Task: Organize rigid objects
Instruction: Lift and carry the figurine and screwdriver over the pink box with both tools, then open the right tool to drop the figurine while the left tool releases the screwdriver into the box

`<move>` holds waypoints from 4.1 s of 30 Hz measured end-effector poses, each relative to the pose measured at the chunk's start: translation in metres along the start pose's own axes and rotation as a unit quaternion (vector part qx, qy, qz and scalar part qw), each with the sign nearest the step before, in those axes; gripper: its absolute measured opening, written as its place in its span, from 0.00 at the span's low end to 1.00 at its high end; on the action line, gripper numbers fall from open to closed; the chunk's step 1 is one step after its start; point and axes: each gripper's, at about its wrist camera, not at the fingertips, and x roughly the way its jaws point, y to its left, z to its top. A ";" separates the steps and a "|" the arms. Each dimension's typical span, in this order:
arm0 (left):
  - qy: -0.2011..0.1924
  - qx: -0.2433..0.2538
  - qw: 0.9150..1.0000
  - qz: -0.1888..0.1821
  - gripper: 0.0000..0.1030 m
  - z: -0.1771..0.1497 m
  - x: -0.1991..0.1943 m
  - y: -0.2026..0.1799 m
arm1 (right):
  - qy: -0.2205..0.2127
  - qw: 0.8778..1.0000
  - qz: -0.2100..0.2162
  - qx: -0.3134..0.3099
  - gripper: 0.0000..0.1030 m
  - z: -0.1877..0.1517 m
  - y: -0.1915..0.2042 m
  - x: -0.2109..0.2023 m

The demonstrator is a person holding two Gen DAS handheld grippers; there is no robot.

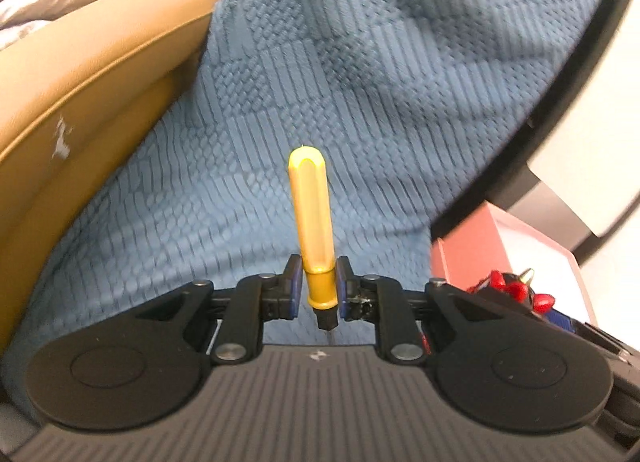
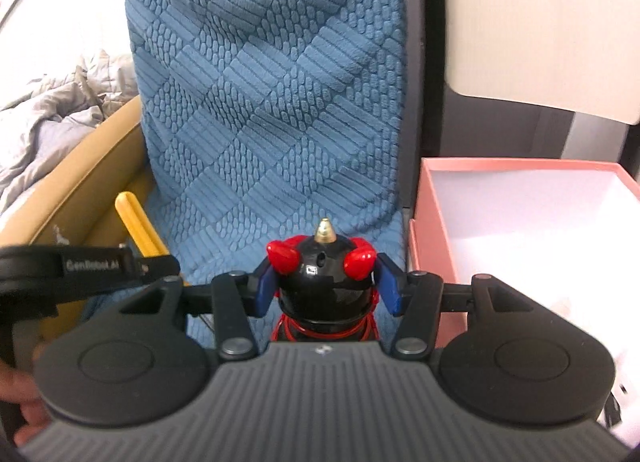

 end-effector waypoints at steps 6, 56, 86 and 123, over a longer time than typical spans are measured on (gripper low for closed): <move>0.016 0.027 0.999 -0.009 0.20 -0.020 -0.032 -0.010 | 0.001 1.000 -0.010 0.017 0.53 -0.017 -0.005 -0.037; 0.026 0.156 0.980 -0.120 0.20 -0.069 -0.137 -0.190 | -0.063 0.992 -0.086 0.074 0.53 -0.025 -0.099 -0.232; 0.129 0.166 0.975 -0.070 0.20 -0.091 0.046 -0.282 | 0.048 0.989 -0.084 0.113 0.53 -0.021 -0.245 -0.121; 0.088 0.168 0.977 -0.099 0.45 -0.081 0.020 -0.278 | 0.046 0.987 -0.094 0.124 0.55 -0.015 -0.266 -0.114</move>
